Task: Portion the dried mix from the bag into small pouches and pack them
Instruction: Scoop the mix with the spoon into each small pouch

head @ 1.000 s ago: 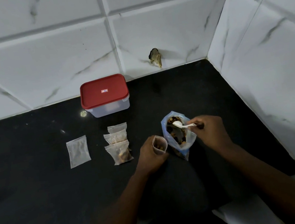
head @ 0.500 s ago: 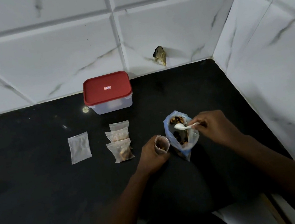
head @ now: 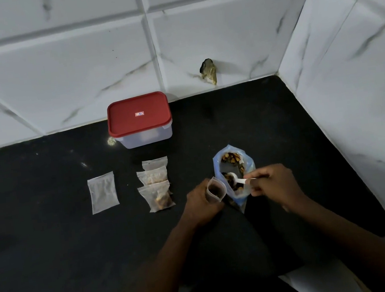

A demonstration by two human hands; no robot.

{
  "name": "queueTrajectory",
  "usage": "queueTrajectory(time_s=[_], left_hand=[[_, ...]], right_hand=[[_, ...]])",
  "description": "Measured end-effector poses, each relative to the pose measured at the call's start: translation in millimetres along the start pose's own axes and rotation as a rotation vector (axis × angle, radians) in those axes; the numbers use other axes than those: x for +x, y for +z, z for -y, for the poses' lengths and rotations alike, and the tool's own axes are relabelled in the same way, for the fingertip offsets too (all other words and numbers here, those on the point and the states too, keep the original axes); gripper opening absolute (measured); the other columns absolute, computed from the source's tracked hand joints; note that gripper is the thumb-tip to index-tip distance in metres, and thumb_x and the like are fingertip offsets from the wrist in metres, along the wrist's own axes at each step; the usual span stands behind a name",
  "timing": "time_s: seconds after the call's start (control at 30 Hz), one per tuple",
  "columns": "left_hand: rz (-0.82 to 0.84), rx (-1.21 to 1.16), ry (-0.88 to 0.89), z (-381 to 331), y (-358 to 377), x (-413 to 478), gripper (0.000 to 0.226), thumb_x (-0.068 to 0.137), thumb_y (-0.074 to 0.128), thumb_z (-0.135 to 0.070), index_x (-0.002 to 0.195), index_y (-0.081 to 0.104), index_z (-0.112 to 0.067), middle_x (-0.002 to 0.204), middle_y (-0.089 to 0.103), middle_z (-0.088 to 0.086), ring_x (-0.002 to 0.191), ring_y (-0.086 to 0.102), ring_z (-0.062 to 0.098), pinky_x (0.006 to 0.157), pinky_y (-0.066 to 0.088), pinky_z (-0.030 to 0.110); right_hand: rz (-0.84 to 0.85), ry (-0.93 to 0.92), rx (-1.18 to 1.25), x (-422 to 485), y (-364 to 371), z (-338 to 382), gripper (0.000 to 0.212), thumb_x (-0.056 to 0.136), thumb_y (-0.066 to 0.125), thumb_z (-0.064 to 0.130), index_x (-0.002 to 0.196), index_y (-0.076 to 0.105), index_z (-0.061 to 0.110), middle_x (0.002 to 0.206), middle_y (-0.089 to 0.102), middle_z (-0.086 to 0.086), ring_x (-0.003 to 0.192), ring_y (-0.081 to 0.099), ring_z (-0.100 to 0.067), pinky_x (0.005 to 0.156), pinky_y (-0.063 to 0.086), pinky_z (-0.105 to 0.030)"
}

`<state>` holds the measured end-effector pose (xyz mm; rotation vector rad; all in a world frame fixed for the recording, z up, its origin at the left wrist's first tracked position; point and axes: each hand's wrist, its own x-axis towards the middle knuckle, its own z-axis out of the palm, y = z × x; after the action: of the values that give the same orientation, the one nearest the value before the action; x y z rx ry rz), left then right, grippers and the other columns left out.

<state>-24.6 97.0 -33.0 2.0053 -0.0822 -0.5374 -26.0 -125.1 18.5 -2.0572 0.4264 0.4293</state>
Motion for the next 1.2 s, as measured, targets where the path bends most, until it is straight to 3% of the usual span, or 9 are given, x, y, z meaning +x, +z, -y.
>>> queueTrajectory(time_s=[0.13,0.37,0.57,0.63,0.73,1.0,1.2], left_hand=[[0.038,0.015,0.016,4.0,-1.0,2.0,0.04,0.084,0.077,-0.011,0.118,0.063,-0.025,0.113,0.069,-0.008,0.106,0.066,0.001,0.098,0.054,0.032],[0.051,0.003,0.025,2.7,-2.8,-0.4,0.042,0.084,0.077,-0.009,0.119,0.063,-0.026,0.116,0.068,-0.008,0.109,0.064,0.002,0.098,0.054,0.03],[-0.01,-0.027,0.047,7.9,-1.0,-5.0,0.043,0.082,0.079,-0.009,0.114,0.062,-0.033,0.112,0.068,-0.012,0.103,0.063,-0.007,0.087,0.051,0.016],[-0.055,-0.033,0.074,9.8,0.4,-6.4,0.044,0.08,0.081,-0.012,0.113,0.061,-0.034,0.114,0.066,-0.013,0.106,0.062,-0.006,0.088,0.05,0.018],[-0.091,-0.027,0.103,13.3,2.3,-7.2,0.045,0.079,0.084,-0.022,0.117,0.061,-0.032,0.119,0.06,-0.016,0.11,0.061,-0.001,0.095,0.054,0.026],[-0.119,-0.009,0.1,11.2,0.5,-2.8,0.048,0.077,0.086,-0.037,0.117,0.06,-0.035,0.12,0.056,-0.017,0.11,0.061,0.001,0.095,0.057,0.034],[-0.133,0.014,0.133,8.2,-2.0,-5.3,0.048,0.075,0.088,-0.038,0.114,0.06,-0.04,0.118,0.057,-0.017,0.108,0.059,-0.001,0.092,0.054,0.028]], right_hand=[[-0.043,0.267,0.539,-4.3,17.1,8.5,0.017,0.091,0.067,0.002,0.104,0.074,0.01,0.101,0.075,-0.009,0.084,0.076,-0.017,0.071,0.06,-0.027],[-0.002,0.413,0.753,-6.2,12.2,6.4,0.02,0.091,0.067,0.003,0.11,0.073,0.007,0.104,0.075,-0.014,0.084,0.072,-0.017,0.064,0.057,-0.024],[0.025,0.402,0.834,-9.3,9.0,6.1,0.021,0.093,0.065,0.006,0.113,0.072,0.008,0.107,0.074,-0.013,0.079,0.067,-0.012,0.064,0.054,-0.023],[0.026,0.398,0.869,-12.0,5.1,2.9,0.022,0.093,0.065,0.008,0.114,0.072,0.008,0.105,0.073,-0.012,0.079,0.066,-0.012,0.063,0.055,-0.022],[0.036,0.367,0.889,-16.7,-2.8,-0.7,0.023,0.092,0.066,0.009,0.113,0.074,0.01,0.102,0.074,-0.009,0.081,0.065,-0.012,0.062,0.056,-0.022],[0.145,0.174,0.804,-39.0,-16.5,13.7,0.033,0.08,0.07,0.014,0.113,0.073,0.011,0.098,0.076,-0.007,0.083,0.068,-0.016,0.077,0.056,-0.032],[0.123,-0.059,0.478,-55.8,-3.4,18.2,0.026,0.087,0.07,0.009,0.113,0.073,0.013,0.102,0.076,-0.009,0.089,0.073,-0.02,0.073,0.06,-0.029]])
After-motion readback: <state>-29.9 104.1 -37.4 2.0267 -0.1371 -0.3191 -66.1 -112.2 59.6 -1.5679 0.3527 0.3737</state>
